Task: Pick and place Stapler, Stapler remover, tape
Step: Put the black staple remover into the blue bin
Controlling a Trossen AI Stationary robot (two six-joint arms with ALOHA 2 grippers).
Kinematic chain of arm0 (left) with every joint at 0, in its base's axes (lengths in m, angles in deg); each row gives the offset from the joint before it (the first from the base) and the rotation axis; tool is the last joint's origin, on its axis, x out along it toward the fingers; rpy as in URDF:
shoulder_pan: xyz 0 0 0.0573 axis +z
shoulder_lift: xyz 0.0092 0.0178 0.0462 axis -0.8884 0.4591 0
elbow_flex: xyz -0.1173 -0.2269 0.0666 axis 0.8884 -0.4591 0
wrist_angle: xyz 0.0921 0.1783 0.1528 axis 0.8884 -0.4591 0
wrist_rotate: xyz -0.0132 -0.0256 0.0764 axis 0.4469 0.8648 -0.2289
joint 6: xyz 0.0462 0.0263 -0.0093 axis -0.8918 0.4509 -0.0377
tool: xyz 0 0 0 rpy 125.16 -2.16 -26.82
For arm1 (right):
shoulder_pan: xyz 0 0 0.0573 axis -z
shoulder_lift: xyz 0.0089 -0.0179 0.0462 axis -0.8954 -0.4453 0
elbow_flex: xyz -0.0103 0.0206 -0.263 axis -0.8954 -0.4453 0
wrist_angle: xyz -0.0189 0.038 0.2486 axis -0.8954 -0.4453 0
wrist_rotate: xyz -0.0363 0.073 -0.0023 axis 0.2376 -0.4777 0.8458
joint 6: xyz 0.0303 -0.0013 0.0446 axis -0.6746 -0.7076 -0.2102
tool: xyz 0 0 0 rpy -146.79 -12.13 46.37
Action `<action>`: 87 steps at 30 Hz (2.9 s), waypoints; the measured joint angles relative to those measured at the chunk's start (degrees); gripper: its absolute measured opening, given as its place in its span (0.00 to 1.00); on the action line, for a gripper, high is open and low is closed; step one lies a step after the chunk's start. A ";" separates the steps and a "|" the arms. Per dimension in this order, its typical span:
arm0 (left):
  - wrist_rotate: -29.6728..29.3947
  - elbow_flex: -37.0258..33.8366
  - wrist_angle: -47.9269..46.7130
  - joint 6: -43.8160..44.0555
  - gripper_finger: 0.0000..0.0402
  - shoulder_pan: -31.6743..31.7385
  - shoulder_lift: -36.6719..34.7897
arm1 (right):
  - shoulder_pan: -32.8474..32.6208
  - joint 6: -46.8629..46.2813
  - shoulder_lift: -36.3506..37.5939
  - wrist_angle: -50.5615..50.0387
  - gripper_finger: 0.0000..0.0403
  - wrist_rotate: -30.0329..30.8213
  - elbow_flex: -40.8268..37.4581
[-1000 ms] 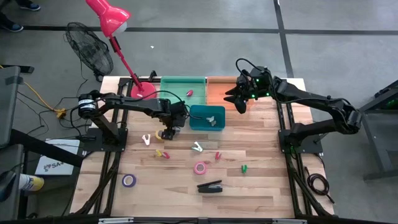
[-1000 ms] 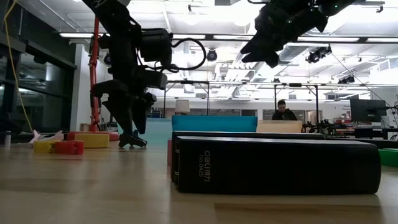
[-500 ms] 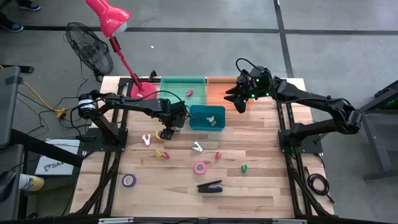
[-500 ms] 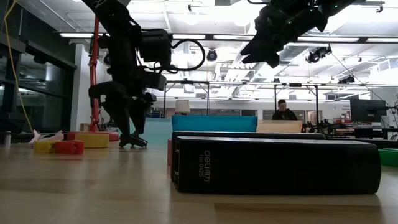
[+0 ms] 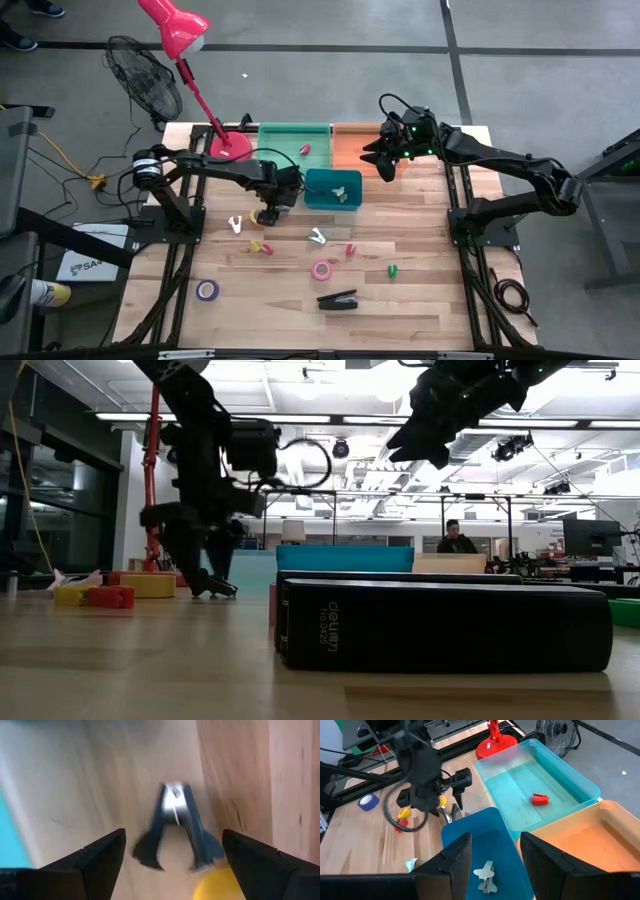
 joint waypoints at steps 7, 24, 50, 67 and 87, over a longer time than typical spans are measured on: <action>-0.30 0.04 0.77 1.42 0.78 0.03 1.97 | 0.00 0.00 -0.02 -1.01 0.40 0.22 0.00; -0.16 -0.01 1.85 1.25 0.38 -0.02 2.04 | 0.02 1.44 -0.02 -1.25 0.40 0.85 0.00; -2.29 7.53 -2.63 8.77 0.27 0.15 1.60 | 0.02 0.87 -0.02 -1.25 0.40 0.85 0.00; -11.48 19.27 -7.86 8.78 0.27 0.15 1.51 | 0.03 0.98 -0.02 -1.26 0.40 2.76 0.00; -4.41 19.49 8.79 8.82 0.27 0.13 8.95 | 0.02 1.39 -0.02 -1.25 0.40 3.41 -0.04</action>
